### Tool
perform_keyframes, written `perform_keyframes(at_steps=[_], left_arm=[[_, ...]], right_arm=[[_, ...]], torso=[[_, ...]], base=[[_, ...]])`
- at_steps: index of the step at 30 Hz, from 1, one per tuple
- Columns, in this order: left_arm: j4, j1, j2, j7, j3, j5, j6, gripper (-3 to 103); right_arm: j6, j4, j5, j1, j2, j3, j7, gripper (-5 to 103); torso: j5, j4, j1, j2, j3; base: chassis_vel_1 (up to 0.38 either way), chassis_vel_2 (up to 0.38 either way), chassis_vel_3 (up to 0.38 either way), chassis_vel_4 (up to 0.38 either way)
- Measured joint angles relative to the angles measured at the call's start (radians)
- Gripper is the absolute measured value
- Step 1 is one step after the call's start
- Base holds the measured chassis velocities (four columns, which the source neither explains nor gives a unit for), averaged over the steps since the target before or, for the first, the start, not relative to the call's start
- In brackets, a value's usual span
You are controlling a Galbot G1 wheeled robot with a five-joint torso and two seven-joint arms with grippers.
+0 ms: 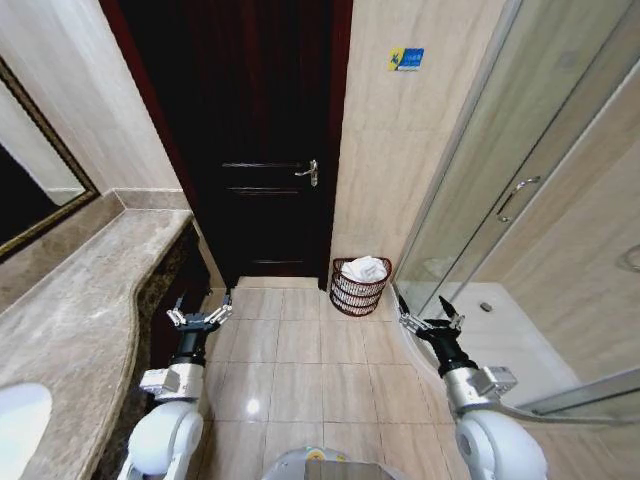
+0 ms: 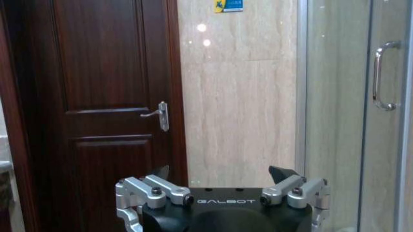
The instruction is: Discard the used towel into the hamper.
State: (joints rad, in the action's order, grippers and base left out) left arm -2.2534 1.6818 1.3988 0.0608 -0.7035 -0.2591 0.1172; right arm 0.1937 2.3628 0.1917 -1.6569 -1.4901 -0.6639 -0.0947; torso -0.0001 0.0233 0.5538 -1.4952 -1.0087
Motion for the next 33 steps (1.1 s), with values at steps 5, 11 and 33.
perform_keyframes(at_steps=[5, 11, 33], left_arm=[[0.0, 0.0, 0.0, 0.0, 0.0, 0.0, 0.0, 100], [0.0, 0.001, 0.0, 0.0, 0.0, 0.0, 0.0, 100], [0.0, 0.001, 0.0, 0.0, 0.0, 0.0, 0.0, 100]], right_arm=[[0.0, 0.0, 0.0, 0.0, 0.0, 0.0, 0.0, 100], [0.0, 0.0, 0.0, -0.001, 0.0, 0.0, 0.0, 100], [0.0, 0.0, 0.0, -0.001, 0.0, 0.0, 0.0, 100]], torso=[[0.0001, 0.0001, -0.001, -0.001, 0.0], [0.0001, 0.0001, -0.001, -0.001, 0.0], [0.0001, 0.0001, -0.001, -0.001, 0.0]], base=[[0.0, 0.0, 0.0, 0.0], [0.0, 0.0, 0.0, 0.0], [0.0, 0.0, 0.0, 0.0]])
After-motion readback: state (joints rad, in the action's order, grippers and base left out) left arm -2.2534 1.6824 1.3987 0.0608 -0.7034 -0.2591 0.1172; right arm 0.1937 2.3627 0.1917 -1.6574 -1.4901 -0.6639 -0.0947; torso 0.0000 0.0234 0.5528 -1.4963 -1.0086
